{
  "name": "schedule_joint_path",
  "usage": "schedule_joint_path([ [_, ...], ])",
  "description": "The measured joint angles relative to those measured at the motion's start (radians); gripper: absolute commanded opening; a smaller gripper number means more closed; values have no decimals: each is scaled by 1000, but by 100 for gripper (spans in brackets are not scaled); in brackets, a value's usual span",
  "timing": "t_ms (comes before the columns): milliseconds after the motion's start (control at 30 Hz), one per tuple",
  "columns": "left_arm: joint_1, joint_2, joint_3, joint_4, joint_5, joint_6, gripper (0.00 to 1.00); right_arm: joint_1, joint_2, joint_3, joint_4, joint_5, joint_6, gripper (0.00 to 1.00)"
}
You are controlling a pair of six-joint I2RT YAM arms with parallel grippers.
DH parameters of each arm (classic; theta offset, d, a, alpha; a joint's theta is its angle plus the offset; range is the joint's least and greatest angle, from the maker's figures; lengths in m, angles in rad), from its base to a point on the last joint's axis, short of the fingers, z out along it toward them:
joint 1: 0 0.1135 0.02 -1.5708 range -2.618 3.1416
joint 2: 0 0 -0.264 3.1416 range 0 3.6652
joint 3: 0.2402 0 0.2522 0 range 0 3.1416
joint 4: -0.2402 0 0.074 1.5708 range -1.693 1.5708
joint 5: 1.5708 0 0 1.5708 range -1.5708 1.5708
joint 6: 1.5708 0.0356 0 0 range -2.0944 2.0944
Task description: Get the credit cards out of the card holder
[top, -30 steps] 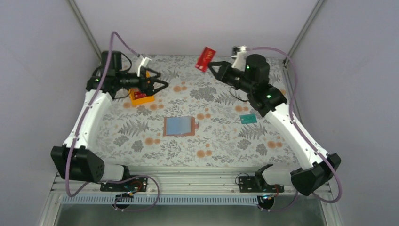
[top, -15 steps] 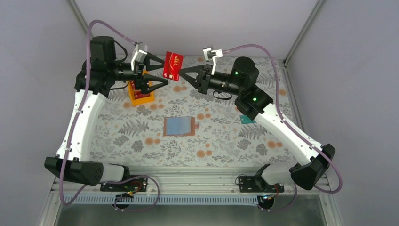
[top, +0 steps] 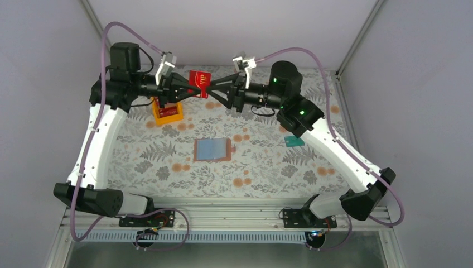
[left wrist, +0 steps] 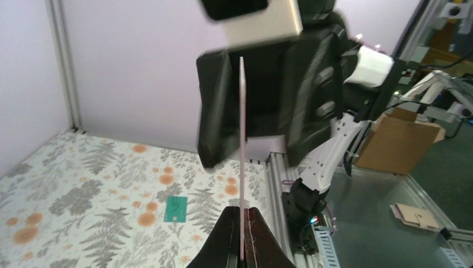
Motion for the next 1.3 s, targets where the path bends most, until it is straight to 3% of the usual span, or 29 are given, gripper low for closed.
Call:
schedule_joint_path([
  [33,0,0,0,-11,-17,13,2,1,6,35,-48,17,-26,96],
  [67,-1,0,0,-25,-43,29,2,2,11,73,-98,37,-55,99],
  [367,-83,71,108,-370,-322,352,3,2,37,330,-491,150,-319,98],
  [533,-127,104,114,-467,-398,429,2,2,145,443,-643,117,-418,69],
  [633,-155,104,114,-495,-424,451,2,2,189,441,-704,112,-445,62],
  [700,-171,105,113,-502,-431,459,2,2,200,432,-719,100,-460,51],
  [733,-177,105,113,-505,-434,462,2,2,200,423,-722,90,-464,43],
  [800,-188,105,113,-512,-436,466,2,2,195,407,-722,70,-470,14],
  [833,-192,105,113,-515,-436,467,2,2,193,399,-721,62,-475,5],
  [933,-196,114,113,-516,-448,467,3,5,179,365,-706,25,-474,4],
  [967,-196,119,113,-521,-442,468,13,7,170,352,-700,31,-474,4],
  [1033,-199,122,113,-521,-439,472,65,7,152,332,-689,45,-468,4],
  [1067,-202,123,114,-518,-440,470,79,7,142,322,-684,69,-457,4],
  [1167,-201,122,122,-490,-483,449,92,-13,111,309,-666,151,-389,4],
  [1300,-201,106,145,-397,-655,396,91,-117,103,331,-637,222,-171,4],
])
